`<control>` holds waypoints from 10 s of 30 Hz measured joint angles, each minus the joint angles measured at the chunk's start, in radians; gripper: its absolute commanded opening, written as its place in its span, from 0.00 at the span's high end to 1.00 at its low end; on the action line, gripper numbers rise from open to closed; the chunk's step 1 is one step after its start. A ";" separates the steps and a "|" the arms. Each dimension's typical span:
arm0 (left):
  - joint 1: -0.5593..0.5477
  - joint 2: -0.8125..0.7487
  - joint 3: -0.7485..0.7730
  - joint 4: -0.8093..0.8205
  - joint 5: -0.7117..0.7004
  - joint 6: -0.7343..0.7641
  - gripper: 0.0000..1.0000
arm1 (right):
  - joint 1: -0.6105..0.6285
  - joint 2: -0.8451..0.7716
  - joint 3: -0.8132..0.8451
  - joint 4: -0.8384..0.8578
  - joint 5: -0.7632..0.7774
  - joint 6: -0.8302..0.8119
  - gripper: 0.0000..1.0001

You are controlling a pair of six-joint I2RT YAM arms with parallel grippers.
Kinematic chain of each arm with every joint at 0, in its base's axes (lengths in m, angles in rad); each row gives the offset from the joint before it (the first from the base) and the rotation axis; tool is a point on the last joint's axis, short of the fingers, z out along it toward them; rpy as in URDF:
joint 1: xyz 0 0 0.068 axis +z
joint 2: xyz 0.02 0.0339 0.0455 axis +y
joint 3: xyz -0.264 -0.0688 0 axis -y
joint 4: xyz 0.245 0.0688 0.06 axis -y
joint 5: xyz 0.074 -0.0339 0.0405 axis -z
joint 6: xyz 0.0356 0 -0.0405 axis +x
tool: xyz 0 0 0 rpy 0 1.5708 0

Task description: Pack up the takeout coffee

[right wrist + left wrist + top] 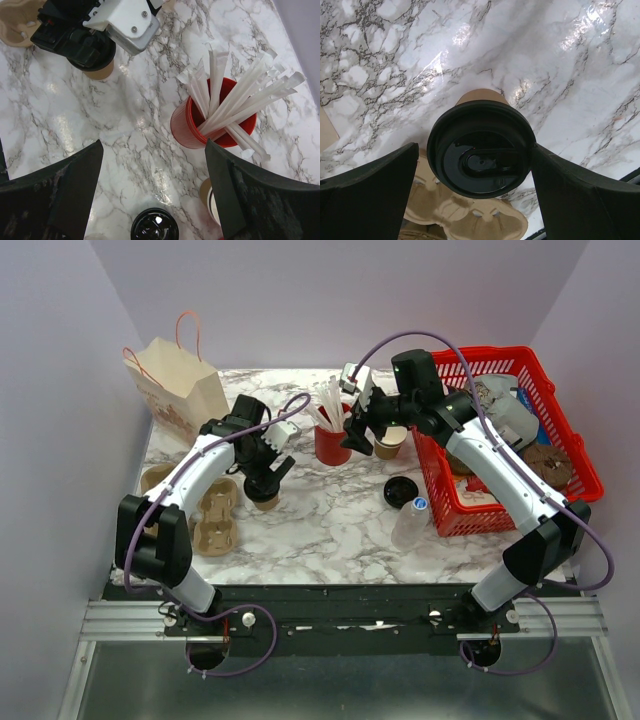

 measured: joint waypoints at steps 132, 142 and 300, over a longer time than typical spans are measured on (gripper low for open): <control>0.648 0.252 0.781 0.031 -0.002 -0.610 0.77 | -0.079 0.072 0.031 0.026 -0.032 0.071 0.08; 0.625 0.258 0.777 0.029 -0.015 -0.592 0.56 | -0.079 0.072 0.031 0.026 -0.032 0.069 0.08; -0.244 0.013 0.445 -0.119 0.375 0.603 0.01 | -0.347 0.050 0.190 -0.087 -0.393 0.022 0.07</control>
